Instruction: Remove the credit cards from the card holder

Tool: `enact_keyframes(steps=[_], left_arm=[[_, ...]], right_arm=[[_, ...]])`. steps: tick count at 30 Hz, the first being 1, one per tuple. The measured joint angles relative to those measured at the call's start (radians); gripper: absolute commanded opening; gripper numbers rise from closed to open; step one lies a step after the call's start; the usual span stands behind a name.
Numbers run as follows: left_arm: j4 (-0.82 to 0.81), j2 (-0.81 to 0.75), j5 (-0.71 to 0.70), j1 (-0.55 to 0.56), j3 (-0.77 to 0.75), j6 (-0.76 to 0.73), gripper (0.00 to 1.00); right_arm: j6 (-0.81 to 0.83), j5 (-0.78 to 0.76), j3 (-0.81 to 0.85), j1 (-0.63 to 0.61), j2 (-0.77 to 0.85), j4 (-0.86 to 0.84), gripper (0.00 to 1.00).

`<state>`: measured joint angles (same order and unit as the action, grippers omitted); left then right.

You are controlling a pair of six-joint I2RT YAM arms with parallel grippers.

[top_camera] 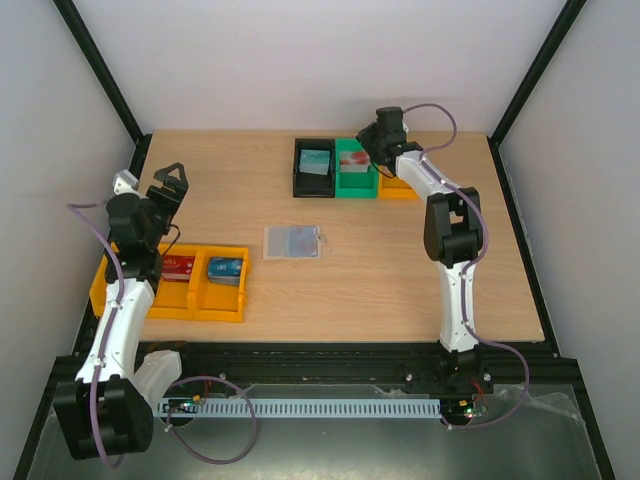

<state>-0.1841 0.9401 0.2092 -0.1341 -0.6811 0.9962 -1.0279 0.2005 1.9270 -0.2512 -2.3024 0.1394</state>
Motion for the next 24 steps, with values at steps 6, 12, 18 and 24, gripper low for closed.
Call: enact_keyframes(steps=[6,12,18,24], left_arm=[[-0.006,0.0,0.0,0.0,0.0,0.0,1.0],[-0.006,0.0,0.001,0.0,0.0,0.0,0.99],[-0.005,0.0,0.01,0.0,0.011,0.008,0.99],[-0.003,0.011,0.015,0.0,0.014,0.011,1.0]], right_arm=[[0.092,-0.068,0.048,0.0,0.0,0.078,0.49],[0.193,-0.093,0.13,-0.005,0.001,0.171,0.31],[0.359,-0.173,0.047,-0.084,0.071,0.296,0.02],[0.401,-0.204,-0.053,-0.143,0.079,0.331,0.02]])
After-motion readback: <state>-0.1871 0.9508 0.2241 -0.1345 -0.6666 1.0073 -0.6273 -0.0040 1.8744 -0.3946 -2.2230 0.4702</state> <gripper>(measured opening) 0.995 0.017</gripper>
